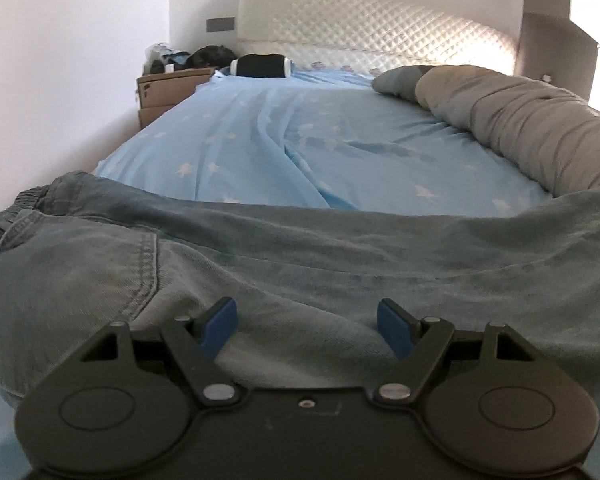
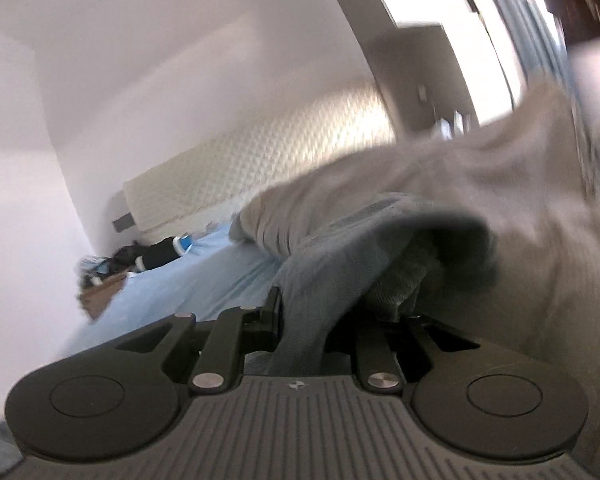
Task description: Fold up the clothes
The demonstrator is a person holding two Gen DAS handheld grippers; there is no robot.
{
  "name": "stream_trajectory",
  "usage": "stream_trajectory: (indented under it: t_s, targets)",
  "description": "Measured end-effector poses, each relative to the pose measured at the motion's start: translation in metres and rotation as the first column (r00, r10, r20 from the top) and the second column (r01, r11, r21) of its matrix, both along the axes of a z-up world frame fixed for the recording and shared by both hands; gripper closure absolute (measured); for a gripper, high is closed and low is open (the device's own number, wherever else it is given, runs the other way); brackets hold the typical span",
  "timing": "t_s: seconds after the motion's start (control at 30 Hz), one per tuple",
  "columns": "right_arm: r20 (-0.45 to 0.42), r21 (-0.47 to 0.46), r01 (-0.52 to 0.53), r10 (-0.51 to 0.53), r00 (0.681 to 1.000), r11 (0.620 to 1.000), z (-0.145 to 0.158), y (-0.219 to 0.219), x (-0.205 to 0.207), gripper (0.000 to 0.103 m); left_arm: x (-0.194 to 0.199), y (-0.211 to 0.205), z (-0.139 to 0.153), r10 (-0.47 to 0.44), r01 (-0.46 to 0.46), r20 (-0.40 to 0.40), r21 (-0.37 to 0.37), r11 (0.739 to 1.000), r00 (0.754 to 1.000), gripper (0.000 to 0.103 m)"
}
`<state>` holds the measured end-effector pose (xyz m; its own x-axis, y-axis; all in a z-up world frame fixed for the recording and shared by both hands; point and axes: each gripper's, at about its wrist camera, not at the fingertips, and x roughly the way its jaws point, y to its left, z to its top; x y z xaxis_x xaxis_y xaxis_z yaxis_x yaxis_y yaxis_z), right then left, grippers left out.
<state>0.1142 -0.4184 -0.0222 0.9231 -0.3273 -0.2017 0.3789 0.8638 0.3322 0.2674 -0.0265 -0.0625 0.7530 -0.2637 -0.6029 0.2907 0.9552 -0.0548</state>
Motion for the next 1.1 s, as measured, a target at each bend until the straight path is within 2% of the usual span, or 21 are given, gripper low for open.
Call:
stream_trajectory:
  t_s: [0.13, 0.23, 0.3, 0.47, 0.6, 0.7, 0.8, 0.97, 1.03, 1.1]
  targets:
    - [0.015, -0.228, 0.031, -0.028, 0.999, 0.973, 0.013, 0.055, 0.036, 0.088, -0.005, 0.016, 0.002, -0.009, 0.01, 0.015, -0.053, 0.999, 1.0, 0.028]
    - [0.021, -0.372, 0.003, 0.005, 1.0, 0.928, 0.014, 0.102, 0.063, 0.088, -0.005, 0.03, 0.005, -0.015, 0.016, 0.01, -0.079, 0.997, 1.0, 0.028]
    - [0.004, -0.436, -0.032, 0.037, 0.999, 0.9, 0.011, 0.132, 0.084, 0.088, -0.006, 0.037, 0.008, -0.02, 0.021, 0.013, -0.091, 0.996, 1.0, 0.028]
    - [-0.047, -0.435, -0.141, 0.134, 0.99, 0.889, -0.007, 0.185, 0.129, 0.09, -0.008, 0.051, 0.017, -0.018, 0.022, 0.034, -0.128, 0.991, 0.999, 0.028]
    - [-0.137, -0.408, -0.233, 0.193, 0.972, 0.883, -0.028, 0.217, 0.156, 0.09, -0.009, 0.062, 0.022, -0.015, 0.02, 0.033, -0.178, 0.984, 0.999, 0.029]
    - [-0.234, -0.378, -0.316, 0.241, 0.942, 0.87, -0.048, 0.236, 0.174, 0.09, -0.012, 0.069, 0.028, 0.003, 0.005, 0.043, -0.194, 0.981, 0.999, 0.028]
    - [-0.318, -0.388, -0.419, 0.307, 0.897, 0.821, -0.065, 0.255, 0.176, 0.09, -0.016, 0.078, 0.033, 0.081, -0.068, 0.058, -0.192, 0.979, 0.995, 0.028]
    - [-0.506, -0.393, -0.607, 0.388, 0.77, 0.691, -0.095, 0.266, 0.185, 0.09, -0.015, 0.104, 0.037, 0.121, -0.117, -0.013, -0.367, 0.923, 0.993, 0.028]
    - [-0.505, -0.431, -0.615, 0.388, 0.77, 0.66, -0.094, 0.263, 0.182, 0.09, -0.017, 0.111, 0.04, 0.119, -0.115, -0.017, -0.429, 0.896, 0.993, 0.028]
    - [-0.475, -0.427, -0.598, 0.395, 0.787, 0.678, -0.084, 0.258, 0.181, 0.089, -0.02, 0.116, 0.041, 0.115, -0.107, -0.014, -0.491, 0.864, 0.993, 0.028]
